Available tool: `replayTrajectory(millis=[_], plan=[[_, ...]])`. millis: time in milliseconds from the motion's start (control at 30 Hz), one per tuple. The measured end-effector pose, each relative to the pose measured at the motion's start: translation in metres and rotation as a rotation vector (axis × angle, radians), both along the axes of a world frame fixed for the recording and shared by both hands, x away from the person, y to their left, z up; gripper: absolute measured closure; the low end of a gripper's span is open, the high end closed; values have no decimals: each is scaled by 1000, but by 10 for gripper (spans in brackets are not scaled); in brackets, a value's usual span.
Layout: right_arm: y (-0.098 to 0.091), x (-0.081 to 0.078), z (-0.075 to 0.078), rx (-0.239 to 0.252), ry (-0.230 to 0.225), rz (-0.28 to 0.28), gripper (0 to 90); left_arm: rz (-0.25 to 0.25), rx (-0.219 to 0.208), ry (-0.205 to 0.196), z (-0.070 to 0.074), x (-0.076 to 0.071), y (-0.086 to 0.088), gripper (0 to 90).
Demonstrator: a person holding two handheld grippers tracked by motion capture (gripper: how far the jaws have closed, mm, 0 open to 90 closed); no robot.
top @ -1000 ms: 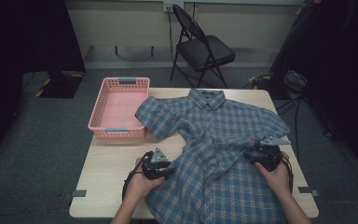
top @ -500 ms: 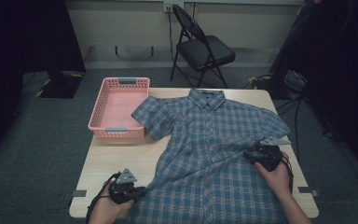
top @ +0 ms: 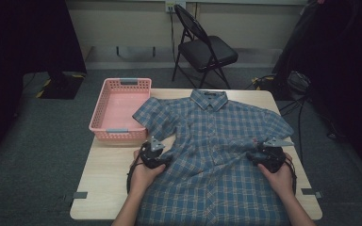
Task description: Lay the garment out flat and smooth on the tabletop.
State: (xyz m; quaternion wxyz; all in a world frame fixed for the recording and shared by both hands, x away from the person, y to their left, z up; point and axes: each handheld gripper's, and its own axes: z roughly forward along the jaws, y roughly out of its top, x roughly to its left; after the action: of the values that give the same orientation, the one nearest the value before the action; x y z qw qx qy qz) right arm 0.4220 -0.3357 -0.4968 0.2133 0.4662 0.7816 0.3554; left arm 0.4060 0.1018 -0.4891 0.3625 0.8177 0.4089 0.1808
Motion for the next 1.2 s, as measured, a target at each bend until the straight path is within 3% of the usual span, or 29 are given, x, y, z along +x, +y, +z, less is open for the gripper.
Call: replayTrajectory(millis=[33,100,133,200,267,367,400,467,500,567,667,733,833,867,967,1067,1200], plan=[[0,0,0,0,0,0,338,-5,26,-7,-2,0,-2,636],[0,0,0,0,0,0,337,-22,36,15,1,-3,0,838],[0,0,0,-1,-1,1,337,-24,34,23,3,-6,4,862],[0,0,0,-1,-1,2,337,-7,-11,38,6,-15,17,873],[0,-1,0,0,0,5,337,16,-12,28,8,-29,36,874],[-1,-1,0,-1,0,13,336,47,-86,65,8,-50,67,870],[-1,-2,0,-1,-1,18,337,54,-118,83,6,-57,76,865],[-1,-3,0,-2,0,25,337,84,-121,59,6,-62,82,790],[-1,-4,0,-3,-1,26,336,103,-117,38,6,-62,83,703],[-1,-5,0,-1,0,27,336,141,-154,1,8,-54,82,541],[-3,-9,0,-3,0,33,337,171,-184,9,7,-33,70,529],[-6,-13,0,-1,1,37,336,173,-163,33,1,-19,58,518],[-12,-22,0,1,3,43,337,124,-128,47,-5,-14,40,556],[-15,-26,0,1,3,44,337,120,-128,42,-6,-16,36,531],[-24,-35,1,7,7,48,332,112,-71,8,-1,-27,35,411],[-37,-44,7,44,7,-8,303,113,-76,16,6,-48,41,409],[-58,-59,14,5,-15,-73,333,89,-81,46,6,-76,49,424]])
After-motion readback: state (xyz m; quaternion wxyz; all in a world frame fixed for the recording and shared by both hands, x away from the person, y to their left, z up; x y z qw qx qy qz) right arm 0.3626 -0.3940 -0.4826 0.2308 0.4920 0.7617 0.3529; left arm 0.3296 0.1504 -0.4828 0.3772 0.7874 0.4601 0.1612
